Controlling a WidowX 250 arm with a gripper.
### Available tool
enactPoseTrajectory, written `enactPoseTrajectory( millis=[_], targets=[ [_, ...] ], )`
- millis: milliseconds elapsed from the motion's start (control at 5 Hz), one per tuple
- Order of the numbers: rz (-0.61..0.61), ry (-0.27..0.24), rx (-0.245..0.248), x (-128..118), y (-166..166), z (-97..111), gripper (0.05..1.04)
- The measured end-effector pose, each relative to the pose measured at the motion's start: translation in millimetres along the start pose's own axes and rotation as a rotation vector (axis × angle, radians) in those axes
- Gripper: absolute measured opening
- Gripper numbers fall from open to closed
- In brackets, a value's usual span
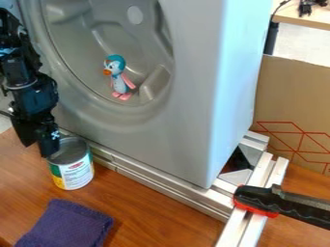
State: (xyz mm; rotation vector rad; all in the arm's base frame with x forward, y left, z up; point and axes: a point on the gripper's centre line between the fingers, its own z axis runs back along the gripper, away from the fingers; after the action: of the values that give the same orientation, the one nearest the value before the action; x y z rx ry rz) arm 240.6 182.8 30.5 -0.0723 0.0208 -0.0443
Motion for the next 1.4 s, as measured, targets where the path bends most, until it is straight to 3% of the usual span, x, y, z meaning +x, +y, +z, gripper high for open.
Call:
enactPoseTrajectory(
  millis=[200,400,600,1000,1200,1400],
  targets=[
    [0.034,-0.091,-0.108,7,-8,2,1.0],
    [0.075,-0.117,-0.142,9,-8,0,1.0],
    [0.123,-0.136,-0.115,12,-4,-3,1.0],
    [0.161,-0.074,-0.119,16,-29,-20,1.001],
    [0.145,-0.055,-0.177,14,-66,-24,1.001],
    [0.036,-0.022,-0.247,13,-119,-24,1.0]
  ],
)
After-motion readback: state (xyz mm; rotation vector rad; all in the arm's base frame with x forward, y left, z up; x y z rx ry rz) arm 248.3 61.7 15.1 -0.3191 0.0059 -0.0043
